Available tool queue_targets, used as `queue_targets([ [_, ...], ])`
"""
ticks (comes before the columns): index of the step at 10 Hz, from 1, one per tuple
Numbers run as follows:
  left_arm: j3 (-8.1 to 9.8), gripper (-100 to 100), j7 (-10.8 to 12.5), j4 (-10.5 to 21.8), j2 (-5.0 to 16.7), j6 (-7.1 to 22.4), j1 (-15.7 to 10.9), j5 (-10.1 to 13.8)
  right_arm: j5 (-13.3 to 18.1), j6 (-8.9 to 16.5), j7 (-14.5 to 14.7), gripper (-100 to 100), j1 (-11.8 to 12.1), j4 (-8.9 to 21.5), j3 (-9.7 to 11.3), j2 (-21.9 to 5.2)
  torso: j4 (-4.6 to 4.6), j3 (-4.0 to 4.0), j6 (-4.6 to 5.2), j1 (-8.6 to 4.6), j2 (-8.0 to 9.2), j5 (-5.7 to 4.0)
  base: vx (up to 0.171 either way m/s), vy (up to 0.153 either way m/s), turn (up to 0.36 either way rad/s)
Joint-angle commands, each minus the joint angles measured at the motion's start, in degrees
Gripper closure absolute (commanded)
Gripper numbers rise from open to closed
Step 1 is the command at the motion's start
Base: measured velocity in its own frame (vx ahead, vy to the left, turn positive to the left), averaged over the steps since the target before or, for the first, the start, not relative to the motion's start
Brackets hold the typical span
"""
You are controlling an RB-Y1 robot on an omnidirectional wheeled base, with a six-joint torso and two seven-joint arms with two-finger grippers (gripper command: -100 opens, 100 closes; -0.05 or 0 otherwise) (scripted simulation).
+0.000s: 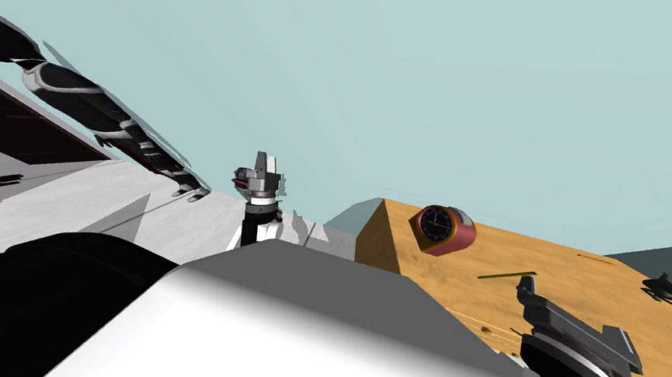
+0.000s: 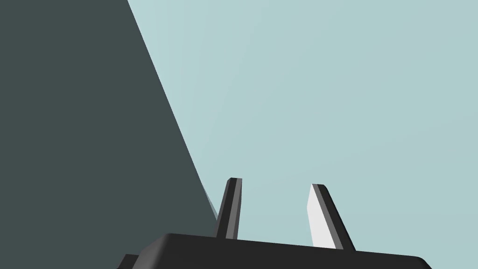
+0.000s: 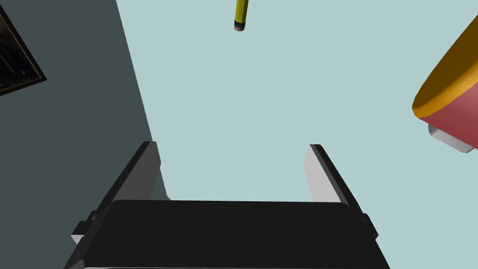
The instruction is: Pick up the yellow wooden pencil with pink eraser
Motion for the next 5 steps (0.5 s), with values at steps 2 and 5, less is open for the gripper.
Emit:
queue_targets([
  [2,0.0,0,0.0,0.0,0.0,0.0,0.0,0.0,0.41,1.08,-0.54,-100,0.18,4.08,-3.27,1.23,0.0,0.01,-0.02,-0.1,0.03,-0.03,0.298,-0.036,-0.042],
  [5,0.0,0,0.0,0.0,0.0,0.0,0.0,0.0,0.53,1.76,-1.73,-100,0.78,7.24,-5.93,3.92,0.01,0.04,-0.02,-0.06,0.1,-0.03,0.259,-0.028,-0.041],
])
